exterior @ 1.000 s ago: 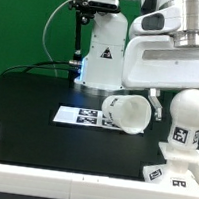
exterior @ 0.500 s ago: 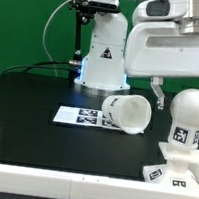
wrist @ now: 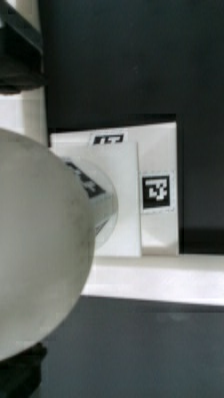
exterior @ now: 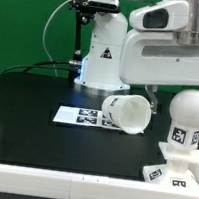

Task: Assemble lamp

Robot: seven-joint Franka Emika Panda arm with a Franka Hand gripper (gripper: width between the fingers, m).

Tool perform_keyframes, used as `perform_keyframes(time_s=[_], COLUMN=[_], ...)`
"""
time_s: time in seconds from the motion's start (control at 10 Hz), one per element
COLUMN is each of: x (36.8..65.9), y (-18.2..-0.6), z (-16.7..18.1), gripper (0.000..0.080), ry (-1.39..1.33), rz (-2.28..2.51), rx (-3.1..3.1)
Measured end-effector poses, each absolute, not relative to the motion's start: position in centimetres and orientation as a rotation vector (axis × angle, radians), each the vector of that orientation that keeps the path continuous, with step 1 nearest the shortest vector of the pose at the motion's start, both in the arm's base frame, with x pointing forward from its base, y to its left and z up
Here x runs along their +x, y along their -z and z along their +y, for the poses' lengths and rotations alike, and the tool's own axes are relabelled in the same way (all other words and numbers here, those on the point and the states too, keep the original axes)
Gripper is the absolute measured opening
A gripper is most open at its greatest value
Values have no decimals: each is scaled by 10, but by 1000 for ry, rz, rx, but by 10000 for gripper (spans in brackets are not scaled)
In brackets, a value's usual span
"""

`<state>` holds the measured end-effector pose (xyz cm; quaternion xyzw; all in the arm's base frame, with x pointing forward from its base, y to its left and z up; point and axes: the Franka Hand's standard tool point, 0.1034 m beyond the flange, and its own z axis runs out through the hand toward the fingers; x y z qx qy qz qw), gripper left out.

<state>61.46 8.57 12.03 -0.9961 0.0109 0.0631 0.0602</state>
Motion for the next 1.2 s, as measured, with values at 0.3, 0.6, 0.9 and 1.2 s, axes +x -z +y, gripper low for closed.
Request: perform_keyframes(time_s=[0.3,0.6,0.9,1.2], x=[621,621,621,618], y=[-119,-119,-119,-118], z=[87,88,91,94], gripper=[573,573,573,574], ry=[-152,-165,-169,-130], rz=[40,237,658,1324], rx=[-3016,-3013,-2967,-2714])
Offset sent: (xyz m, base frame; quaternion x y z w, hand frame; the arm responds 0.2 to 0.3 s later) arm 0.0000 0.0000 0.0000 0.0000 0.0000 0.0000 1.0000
